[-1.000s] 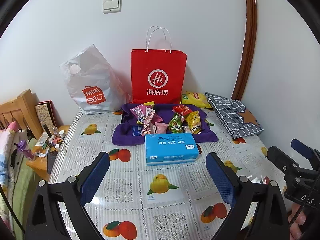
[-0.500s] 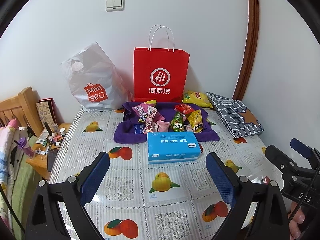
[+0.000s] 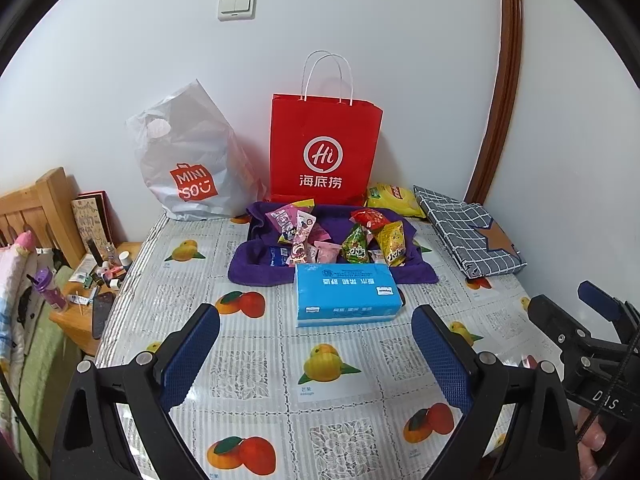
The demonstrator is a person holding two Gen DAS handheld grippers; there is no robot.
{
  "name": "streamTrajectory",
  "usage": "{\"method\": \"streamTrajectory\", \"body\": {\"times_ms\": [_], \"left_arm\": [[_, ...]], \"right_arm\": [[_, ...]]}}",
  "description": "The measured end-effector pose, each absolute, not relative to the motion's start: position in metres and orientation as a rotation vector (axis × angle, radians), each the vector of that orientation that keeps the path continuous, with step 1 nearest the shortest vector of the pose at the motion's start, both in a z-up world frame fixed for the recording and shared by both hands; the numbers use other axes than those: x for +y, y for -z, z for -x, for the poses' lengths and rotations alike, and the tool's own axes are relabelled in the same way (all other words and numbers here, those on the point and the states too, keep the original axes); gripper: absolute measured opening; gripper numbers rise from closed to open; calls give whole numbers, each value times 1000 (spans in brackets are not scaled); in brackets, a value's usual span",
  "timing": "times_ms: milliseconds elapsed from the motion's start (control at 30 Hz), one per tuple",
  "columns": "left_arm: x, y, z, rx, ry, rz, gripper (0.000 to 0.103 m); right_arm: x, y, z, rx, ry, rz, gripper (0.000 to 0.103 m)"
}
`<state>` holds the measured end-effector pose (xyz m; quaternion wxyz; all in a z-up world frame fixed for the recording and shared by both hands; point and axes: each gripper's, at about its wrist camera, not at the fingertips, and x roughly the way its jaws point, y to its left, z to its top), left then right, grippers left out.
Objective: Organize snacks
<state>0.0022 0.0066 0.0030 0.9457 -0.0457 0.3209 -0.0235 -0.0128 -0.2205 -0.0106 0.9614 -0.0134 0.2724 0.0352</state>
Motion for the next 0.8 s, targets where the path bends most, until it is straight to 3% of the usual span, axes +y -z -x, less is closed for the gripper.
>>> {"method": "streamTrajectory", "body": {"times_ms": [800], "left_arm": [[6, -2, 1, 653, 43, 94, 97]], "right_arm": [[-215, 14, 13, 557, -76, 32, 103]]}}
